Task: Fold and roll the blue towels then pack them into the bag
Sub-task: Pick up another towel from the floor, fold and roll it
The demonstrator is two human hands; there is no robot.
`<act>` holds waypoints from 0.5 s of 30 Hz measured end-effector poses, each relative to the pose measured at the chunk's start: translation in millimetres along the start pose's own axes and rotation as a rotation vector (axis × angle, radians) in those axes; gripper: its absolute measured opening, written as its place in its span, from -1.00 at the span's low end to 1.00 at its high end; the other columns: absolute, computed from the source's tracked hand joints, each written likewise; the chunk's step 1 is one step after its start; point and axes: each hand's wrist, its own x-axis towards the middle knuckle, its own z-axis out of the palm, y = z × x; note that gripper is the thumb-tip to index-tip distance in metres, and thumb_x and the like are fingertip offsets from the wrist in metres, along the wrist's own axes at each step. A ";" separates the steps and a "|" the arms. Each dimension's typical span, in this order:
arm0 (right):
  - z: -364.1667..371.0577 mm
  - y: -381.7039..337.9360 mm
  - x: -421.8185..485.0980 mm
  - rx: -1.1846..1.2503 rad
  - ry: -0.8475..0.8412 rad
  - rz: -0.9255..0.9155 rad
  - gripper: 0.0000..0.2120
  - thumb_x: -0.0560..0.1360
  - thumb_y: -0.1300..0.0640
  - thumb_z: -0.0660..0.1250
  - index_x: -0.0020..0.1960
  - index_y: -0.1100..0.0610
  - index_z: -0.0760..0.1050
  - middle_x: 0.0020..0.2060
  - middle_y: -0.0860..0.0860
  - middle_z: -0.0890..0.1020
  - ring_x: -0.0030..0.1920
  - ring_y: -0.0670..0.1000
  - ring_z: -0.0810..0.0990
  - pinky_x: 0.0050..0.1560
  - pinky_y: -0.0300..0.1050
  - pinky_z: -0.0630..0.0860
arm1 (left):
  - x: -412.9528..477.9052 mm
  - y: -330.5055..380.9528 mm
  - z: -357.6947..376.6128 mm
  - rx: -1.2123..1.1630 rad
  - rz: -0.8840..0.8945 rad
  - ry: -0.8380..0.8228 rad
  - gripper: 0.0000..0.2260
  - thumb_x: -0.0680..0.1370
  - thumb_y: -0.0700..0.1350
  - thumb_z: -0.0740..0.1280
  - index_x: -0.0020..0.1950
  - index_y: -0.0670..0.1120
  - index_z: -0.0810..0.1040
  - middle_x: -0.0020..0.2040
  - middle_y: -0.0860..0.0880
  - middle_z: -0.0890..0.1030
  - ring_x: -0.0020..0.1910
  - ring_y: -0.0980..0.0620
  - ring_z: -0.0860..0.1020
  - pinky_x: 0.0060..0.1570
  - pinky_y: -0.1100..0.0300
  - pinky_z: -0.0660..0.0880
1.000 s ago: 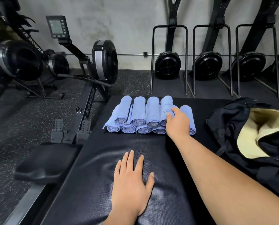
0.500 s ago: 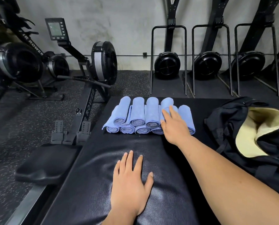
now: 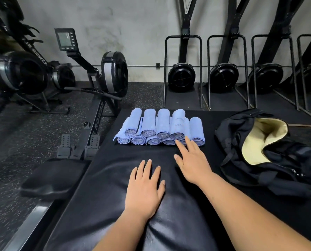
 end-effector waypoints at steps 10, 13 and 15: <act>-31.2 70.6 -80.5 -0.170 -0.011 0.140 -0.38 0.71 -0.28 -0.04 0.71 -0.13 -0.08 0.70 0.03 -0.15 0.69 0.12 -0.15 0.64 0.11 0.05 | 4.7 34.7 -13.9 0.145 0.166 -0.086 -0.54 0.67 0.11 0.09 0.48 -0.04 0.49 0.50 -0.20 0.48 0.44 -0.24 0.45 0.37 -0.18 0.45; -47.1 97.4 -90.4 -0.212 -0.003 0.205 -0.37 0.70 -0.30 -0.06 0.71 -0.12 -0.05 0.70 0.05 -0.11 0.69 0.17 -0.13 0.63 0.13 0.04 | -3.3 67.7 -16.9 0.007 0.201 -0.046 -0.45 0.69 0.23 -0.01 0.56 0.03 0.44 0.58 -0.14 0.41 0.55 -0.17 0.38 0.51 -0.13 0.36; -53.3 112.7 -95.3 -0.235 -0.007 0.251 -0.36 0.70 -0.32 -0.07 0.71 -0.12 -0.05 0.70 0.06 -0.11 0.68 0.19 -0.14 0.64 0.14 0.00 | -9.7 93.6 -15.6 -0.078 0.217 -0.080 -0.39 0.68 0.30 -0.13 0.68 0.10 0.20 0.71 -0.08 0.12 0.69 -0.10 0.09 0.65 -0.07 0.07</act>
